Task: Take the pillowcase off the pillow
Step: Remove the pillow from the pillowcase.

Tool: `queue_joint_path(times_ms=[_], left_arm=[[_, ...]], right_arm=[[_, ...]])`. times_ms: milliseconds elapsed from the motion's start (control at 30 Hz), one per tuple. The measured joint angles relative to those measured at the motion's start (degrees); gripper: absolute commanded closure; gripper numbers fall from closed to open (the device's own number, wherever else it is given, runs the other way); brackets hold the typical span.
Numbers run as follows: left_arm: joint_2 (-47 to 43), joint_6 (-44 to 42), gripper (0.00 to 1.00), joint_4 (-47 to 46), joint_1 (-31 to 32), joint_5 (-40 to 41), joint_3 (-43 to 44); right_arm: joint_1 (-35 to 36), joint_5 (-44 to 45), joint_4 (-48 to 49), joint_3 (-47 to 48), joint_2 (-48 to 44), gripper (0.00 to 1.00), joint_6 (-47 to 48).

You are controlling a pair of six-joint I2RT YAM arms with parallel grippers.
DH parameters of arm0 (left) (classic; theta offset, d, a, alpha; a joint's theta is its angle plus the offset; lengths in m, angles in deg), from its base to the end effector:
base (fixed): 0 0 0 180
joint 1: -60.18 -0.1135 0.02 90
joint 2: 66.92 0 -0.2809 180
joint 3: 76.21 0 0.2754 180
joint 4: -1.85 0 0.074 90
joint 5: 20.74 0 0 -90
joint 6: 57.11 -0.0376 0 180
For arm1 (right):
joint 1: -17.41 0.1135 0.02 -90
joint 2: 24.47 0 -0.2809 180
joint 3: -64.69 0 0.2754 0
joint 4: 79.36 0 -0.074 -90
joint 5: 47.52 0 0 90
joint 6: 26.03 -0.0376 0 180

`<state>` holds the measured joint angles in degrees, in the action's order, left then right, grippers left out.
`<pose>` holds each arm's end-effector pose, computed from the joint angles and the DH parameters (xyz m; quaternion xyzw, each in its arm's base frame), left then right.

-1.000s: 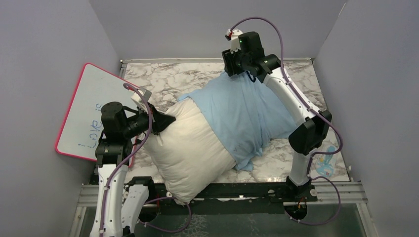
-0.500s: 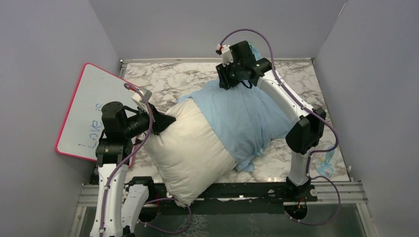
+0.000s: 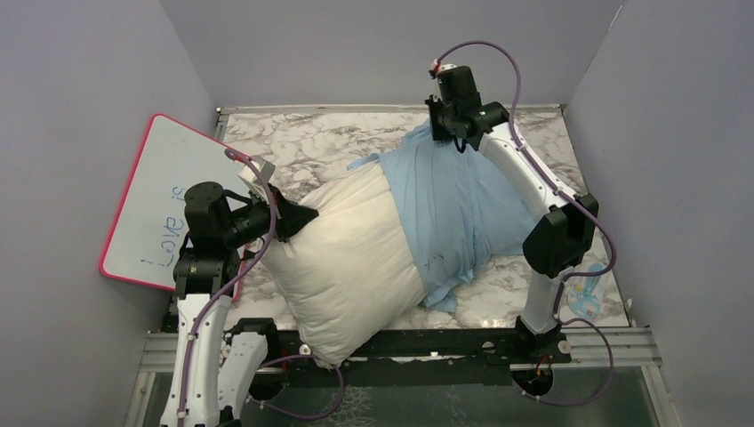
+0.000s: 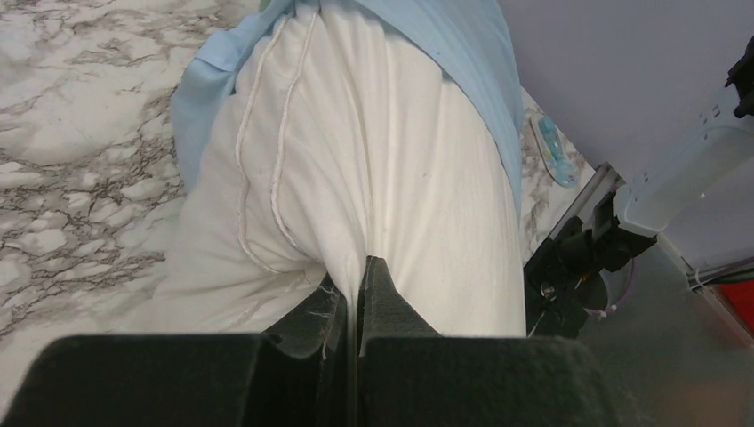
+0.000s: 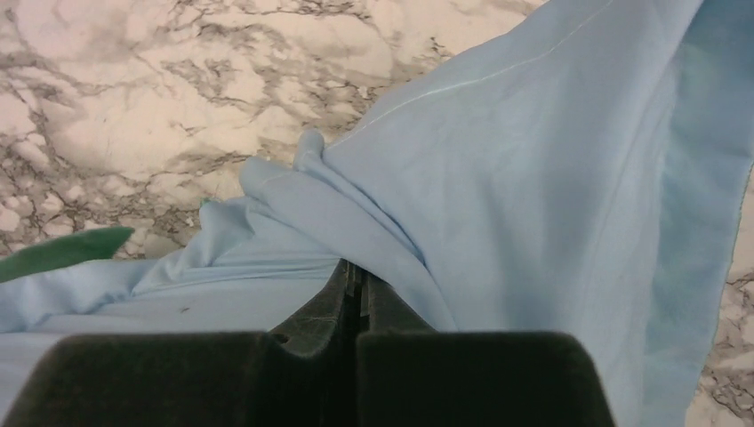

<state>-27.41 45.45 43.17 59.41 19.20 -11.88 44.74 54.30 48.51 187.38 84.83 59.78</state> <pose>0.1477 -0.0268 0.3799 0.1672 0.7505 -0.3929 0.5044 0.4186 0.2076 0.3731 -0.1362 0.8875 0.0275 0.4393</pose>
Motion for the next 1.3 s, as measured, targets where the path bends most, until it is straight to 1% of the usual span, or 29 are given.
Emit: queue_joint_path(times_ms=[100, 167, 200, 233, 267, 333, 467, 567, 667, 733, 800, 900, 933, 967, 1033, 1067, 1167, 1300], left_arm=[[0.0, 0.0, 1.0, -0.26, 0.17, 0.0, 0.0], [0.0, -0.09, 1.0, -0.2, 0.15, -0.02, 0.0], [-0.02, -0.17, 1.0, -0.11, 0.15, -0.02, 0.0], [-0.02, -0.2, 1.0, 0.02, 0.15, -0.04, 0.0], [-0.07, -0.2, 1.0, 0.13, 0.15, -0.04, 0.0], [-0.11, -0.24, 1.0, 0.37, 0.15, -0.07, 0.0], [-0.11, -0.39, 1.0, 1.03, 0.07, -0.04, 0.0], [-0.13, -0.39, 1.0, 1.18, 0.04, -0.04, 0.0], [-0.17, -0.39, 1.0, 1.2, 0.04, -0.04, 0.0], [-0.24, -0.39, 1.0, 1.2, 0.04, -0.04, 0.0], [-0.28, -0.37, 1.0, 1.25, 0.04, -0.04, 0.0], [-0.28, -0.37, 1.0, 1.25, 0.04, -0.04, 0.0], [-0.26, -0.37, 1.0, 1.31, 0.04, -0.02, 0.0], [-0.22, -0.37, 1.0, 1.38, 0.04, -0.02, 0.0], [-0.22, -0.37, 1.0, 1.44, 0.04, -0.02, 0.0], [-0.22, -0.37, 1.0, 1.44, 0.04, 0.0, 0.0], [-0.24, -0.37, 1.0, 1.36, 0.04, 0.0, 0.0], [-0.24, -0.37, 1.0, 1.11, 0.2, 0.0, 0.0]], right_arm=[[-2.78, -1.75, -0.92, 0.55, -0.33, 0.99, -1.88], [-3.54, -4.57, -1.31, 0.5, -0.9, 0.93, -2.23], [-3.87, -6.21, -1.49, 0.5, -1.27, 0.83, -2.27], [-4.26, -8.09, -1.68, 0.5, -1.84, 0.7, -2.27], [-4.63, -9.81, -1.79, 0.5, -2.34, 0.59, -2.29], [-5.07, -13.09, -1.64, 0.37, -3.65, 0.47, -1.97], [-4.07, -17.62, -0.9, 0.52, -7.48, 0.3, -1.33], [-1.49, -21.51, -0.37, 1.36, -8.52, 0.25, -0.7], [1.81, -24.11, 0.11, 0.52, -8.5, 0.24, -0.04], [3.74, -24.74, 0.02, -1.14, -8.13, 0.25, 0.48], [5.01, -24.5, 0.0, -3.17, -7.5, 0.29, 1.2], [5.42, -21.38, 0.13, -7.13, -6.84, 0.43, 1.77], [5.53, -19.67, 0.74, -8.44, -6.84, 0.5, 1.73], [5.62, -18.34, 1.09, -9.05, -6.84, 0.61, 1.86], [6.01, -14.32, 2.8, -10.36, -7.08, 0.86, 1.9], [6.12, -12.31, 3.61, -11.08, -7.32, 0.93, 2.36], [6.19, -7.34, 4.87, -12.35, -7.67, 0.99, 2.03], [5.16, -4.15, 5.01, -11.91, -7.65, 0.99, 0.09]])
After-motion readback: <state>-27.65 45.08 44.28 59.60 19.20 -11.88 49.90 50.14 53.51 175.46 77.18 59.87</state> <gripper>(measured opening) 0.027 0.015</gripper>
